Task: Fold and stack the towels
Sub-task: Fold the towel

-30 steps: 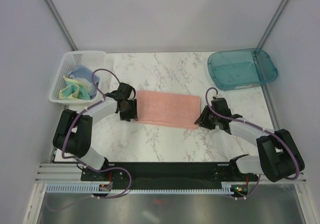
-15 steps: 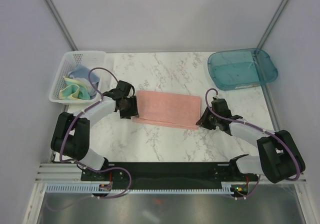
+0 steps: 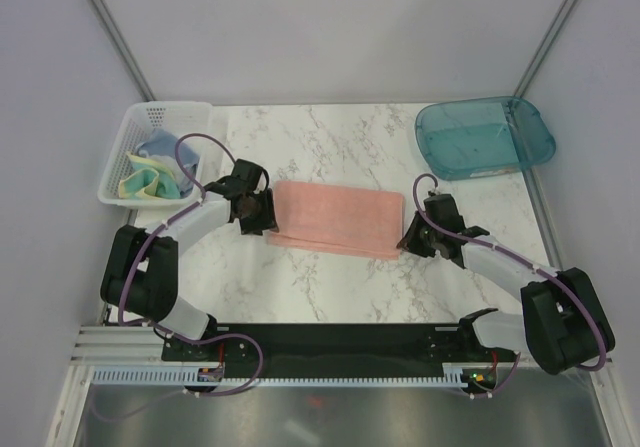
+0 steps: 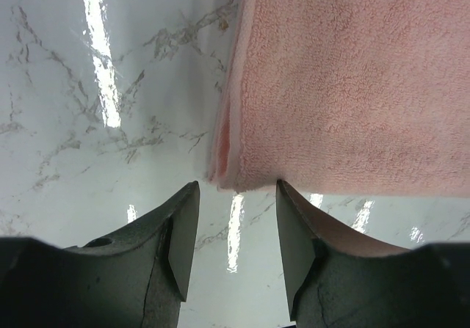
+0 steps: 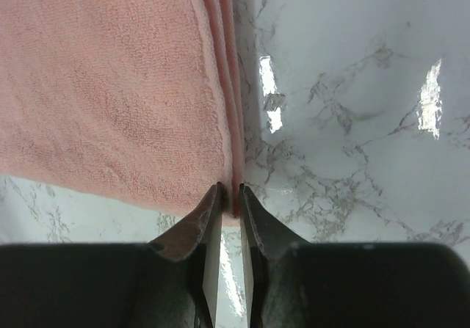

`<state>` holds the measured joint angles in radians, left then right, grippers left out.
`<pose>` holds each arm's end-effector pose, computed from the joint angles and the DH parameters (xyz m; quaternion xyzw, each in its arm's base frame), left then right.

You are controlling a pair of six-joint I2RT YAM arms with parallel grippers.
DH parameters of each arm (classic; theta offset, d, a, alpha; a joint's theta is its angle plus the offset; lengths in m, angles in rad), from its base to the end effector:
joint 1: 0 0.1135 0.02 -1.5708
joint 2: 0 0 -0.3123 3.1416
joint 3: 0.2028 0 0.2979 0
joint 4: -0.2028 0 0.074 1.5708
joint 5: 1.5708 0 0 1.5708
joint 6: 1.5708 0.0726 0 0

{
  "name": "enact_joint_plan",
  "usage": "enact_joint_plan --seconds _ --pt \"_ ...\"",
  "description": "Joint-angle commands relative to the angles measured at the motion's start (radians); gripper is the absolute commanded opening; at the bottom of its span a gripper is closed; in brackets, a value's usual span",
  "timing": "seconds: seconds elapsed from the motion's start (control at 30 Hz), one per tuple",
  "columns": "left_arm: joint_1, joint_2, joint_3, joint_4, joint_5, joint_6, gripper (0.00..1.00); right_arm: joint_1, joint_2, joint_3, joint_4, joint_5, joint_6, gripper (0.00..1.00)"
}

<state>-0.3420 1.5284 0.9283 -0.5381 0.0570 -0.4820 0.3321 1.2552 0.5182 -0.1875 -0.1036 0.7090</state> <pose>0.3216 -0.1189 0.1773 -0.0622 0.9743 -0.1114 0.1854 0.2505 0.0943 0.1420 0.1613 0.9333 0.2003 0.2507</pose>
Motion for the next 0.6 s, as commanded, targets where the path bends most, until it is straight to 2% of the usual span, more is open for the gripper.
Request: enact_joint_plan --seconds 0.0,0.13,0.33,0.4,0.57 --pt "0.005 -0.001 0.009 0.041 0.017 -0.036 0.54 0.002 -0.019 0.029 -0.027 0.025 -0.005 0.22" --pt "0.003 0.012 0.001 0.062 0.021 -0.035 0.51 0.004 -0.008 0.028 -0.026 0.018 -0.002 0.28" --pt "0.005 0.041 0.004 0.072 0.032 -0.035 0.47 0.004 0.010 0.029 -0.012 0.015 0.001 0.29" --pt "0.003 0.047 0.006 0.073 0.035 -0.030 0.42 0.007 0.013 0.029 -0.012 0.013 0.000 0.29" --pt "0.005 0.058 0.009 0.073 0.035 -0.033 0.37 0.007 0.012 0.028 -0.012 0.018 -0.003 0.29"
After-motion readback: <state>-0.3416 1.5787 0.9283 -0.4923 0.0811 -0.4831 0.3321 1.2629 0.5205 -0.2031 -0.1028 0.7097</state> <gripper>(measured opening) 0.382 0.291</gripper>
